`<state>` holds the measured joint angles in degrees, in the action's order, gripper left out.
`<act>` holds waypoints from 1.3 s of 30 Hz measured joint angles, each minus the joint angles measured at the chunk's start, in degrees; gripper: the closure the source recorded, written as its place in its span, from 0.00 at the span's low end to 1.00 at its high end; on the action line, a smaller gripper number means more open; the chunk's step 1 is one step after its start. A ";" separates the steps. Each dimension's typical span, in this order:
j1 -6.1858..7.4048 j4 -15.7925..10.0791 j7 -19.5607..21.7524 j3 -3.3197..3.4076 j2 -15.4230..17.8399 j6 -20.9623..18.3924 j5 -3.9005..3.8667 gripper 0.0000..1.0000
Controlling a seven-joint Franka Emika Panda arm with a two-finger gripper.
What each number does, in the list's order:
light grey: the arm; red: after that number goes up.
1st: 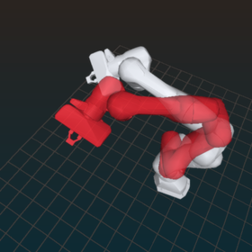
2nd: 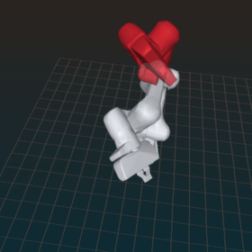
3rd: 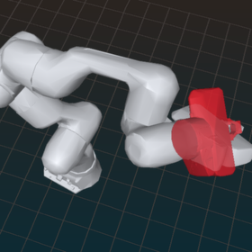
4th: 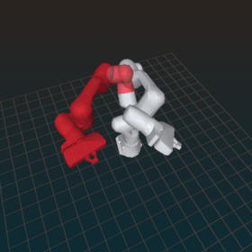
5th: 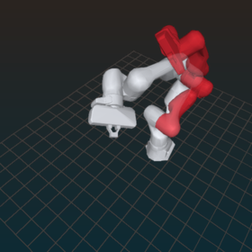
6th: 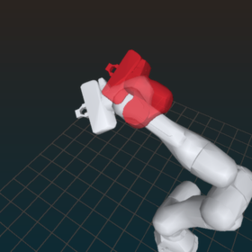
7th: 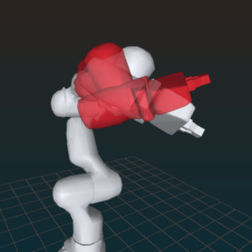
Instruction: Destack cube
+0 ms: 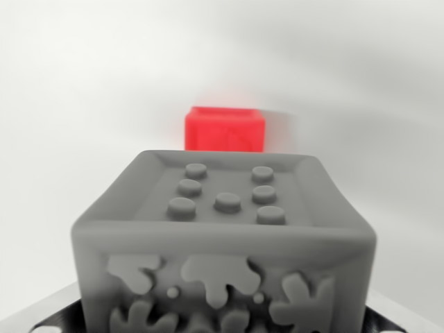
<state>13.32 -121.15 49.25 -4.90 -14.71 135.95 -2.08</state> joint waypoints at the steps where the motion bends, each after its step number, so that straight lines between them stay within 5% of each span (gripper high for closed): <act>1: 0.00 0.12 -0.03 0.00 0.31 -0.42 0.05 1.00; 39: -4.03 -4.45 -0.15 1.74 1.81 2.27 0.70 1.00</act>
<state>9.29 -125.61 49.10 -3.16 -12.90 138.22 -1.38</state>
